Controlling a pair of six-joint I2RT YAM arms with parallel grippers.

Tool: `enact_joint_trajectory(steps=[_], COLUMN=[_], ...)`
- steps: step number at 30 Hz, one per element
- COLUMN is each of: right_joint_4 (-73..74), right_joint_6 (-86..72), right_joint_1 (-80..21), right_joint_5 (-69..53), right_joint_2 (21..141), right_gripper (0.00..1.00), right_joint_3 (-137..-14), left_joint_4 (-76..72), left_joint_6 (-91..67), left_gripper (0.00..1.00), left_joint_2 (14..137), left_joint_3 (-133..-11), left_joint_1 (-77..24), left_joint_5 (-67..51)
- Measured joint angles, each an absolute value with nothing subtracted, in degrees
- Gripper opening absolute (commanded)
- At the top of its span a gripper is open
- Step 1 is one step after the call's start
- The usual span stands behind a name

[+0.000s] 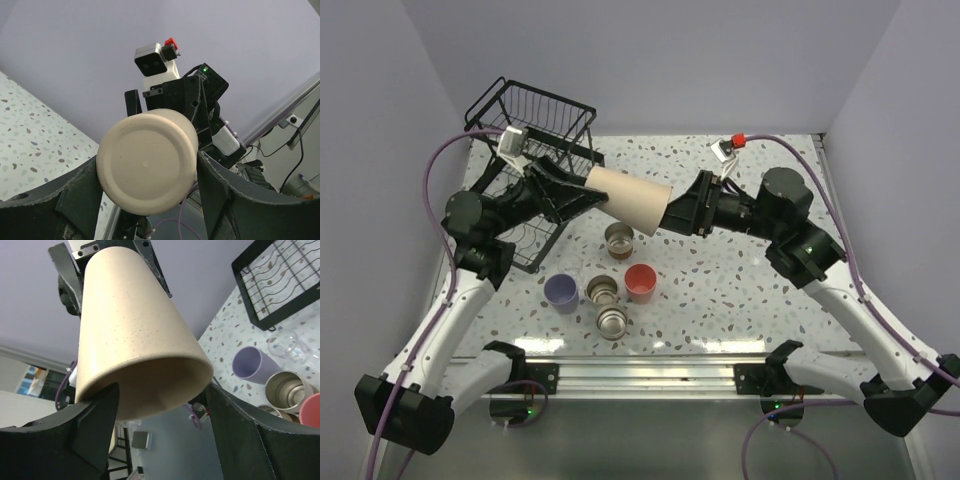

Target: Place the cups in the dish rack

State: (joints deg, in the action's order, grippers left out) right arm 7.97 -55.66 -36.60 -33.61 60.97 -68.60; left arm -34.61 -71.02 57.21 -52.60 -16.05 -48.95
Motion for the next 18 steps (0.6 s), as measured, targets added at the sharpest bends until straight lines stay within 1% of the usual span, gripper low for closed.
enact_joint_trajectory(steps=[7, 13, 18], right_joint_4=[18.83, 26.06, 30.72], right_joint_6=[-48.14, -43.13, -40.12], right_joint_1=[-36.34, -36.64, -36.71], right_joint_5=[-29.34, -27.07, -24.49], right_joint_2=[57.76, 54.17, 51.31], right_gripper=[0.77, 0.80, 0.82], right_joint_3=[-71.02, -73.69, -74.98], left_joint_4=[-20.56, -6.79, 2.76], left_joint_6=[-61.56, -51.11, -45.54], left_gripper=[0.00, 0.00, 0.00], left_joint_2=[56.07, 57.41, 57.78], left_joint_3=[-57.74, -62.08, -63.55], left_joint_1=[-16.16, -16.14, -16.14], left_joint_5=[-46.98, -40.34, -34.44])
